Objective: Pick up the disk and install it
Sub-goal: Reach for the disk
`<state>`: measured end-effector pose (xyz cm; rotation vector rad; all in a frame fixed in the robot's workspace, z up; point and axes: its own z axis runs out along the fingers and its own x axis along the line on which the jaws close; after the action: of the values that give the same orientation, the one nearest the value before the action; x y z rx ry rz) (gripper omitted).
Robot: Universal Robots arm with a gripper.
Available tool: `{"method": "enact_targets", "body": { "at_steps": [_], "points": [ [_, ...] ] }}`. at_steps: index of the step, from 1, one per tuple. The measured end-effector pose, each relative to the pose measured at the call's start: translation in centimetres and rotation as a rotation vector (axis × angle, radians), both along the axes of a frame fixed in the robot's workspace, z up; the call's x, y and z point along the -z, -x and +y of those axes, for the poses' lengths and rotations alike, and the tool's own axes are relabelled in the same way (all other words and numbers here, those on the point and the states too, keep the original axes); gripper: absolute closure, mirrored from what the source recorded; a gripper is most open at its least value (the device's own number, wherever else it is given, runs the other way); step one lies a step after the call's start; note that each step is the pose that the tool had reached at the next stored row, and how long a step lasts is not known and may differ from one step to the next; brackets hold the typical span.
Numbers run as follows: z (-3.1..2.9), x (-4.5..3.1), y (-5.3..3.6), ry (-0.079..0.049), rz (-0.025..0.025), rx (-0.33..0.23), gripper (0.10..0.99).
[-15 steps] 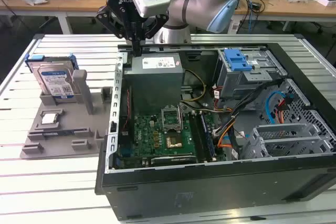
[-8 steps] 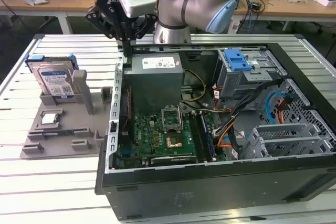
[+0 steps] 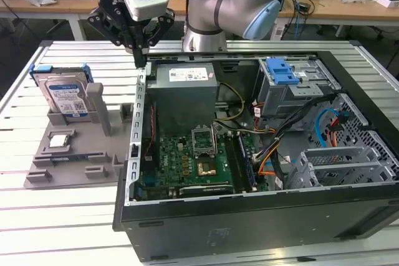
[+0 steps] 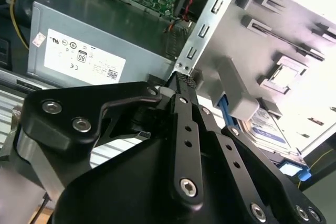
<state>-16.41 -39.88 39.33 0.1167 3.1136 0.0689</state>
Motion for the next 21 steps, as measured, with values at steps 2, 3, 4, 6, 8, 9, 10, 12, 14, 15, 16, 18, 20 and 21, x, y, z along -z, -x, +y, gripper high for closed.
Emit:
{"method": "enact_targets", "body": {
  "at_steps": [2, 3, 4, 6, 8, 9, 10, 12, 14, 15, 16, 18, 20, 21],
  "points": [
    [0.0, 0.0, 0.51, 0.0, 0.0, 0.0, 0.98],
    [0.0, 0.0, 0.76, 0.0, 0.0, 0.0, 0.98],
    [0.0, 0.0, 0.93, 0.0, 0.0, 0.0, 0.98],
    [0.0, 0.0, 1.34, 0.0, 0.0, 0.0, 0.98],
    [0.0, 0.0, 1.88, 0.0, 0.0, 0.0, 0.98],
    [0.0, 0.0, 2.12, 0.0, 0.0, 0.0, 0.98],
    [0.0, 0.0, 2.34, 0.0, 0.0, 0.0, 0.98],
    [0.0, 0.0, 2.83, 0.0, 0.0, 0.0, 0.98],
    [0.0, 0.0, 3.37, 0.0, 0.0, 0.0, 0.98],
    [0.0, 0.0, 3.74, 0.0, 0.0, 0.0, 0.98],
    [0.0, 0.0, 4.16, 0.0, 0.0, 0.0, 0.98],
    [0.0, 0.0, 4.54, 0.0, 0.0, 0.0, 0.98],
    [0.0, 0.0, 4.9, 0.0, 0.0, 0.0, 0.98],
    [0.0, 0.0, 5.25, 0.0, 0.0, 0.0, 0.98]
  ]
}}
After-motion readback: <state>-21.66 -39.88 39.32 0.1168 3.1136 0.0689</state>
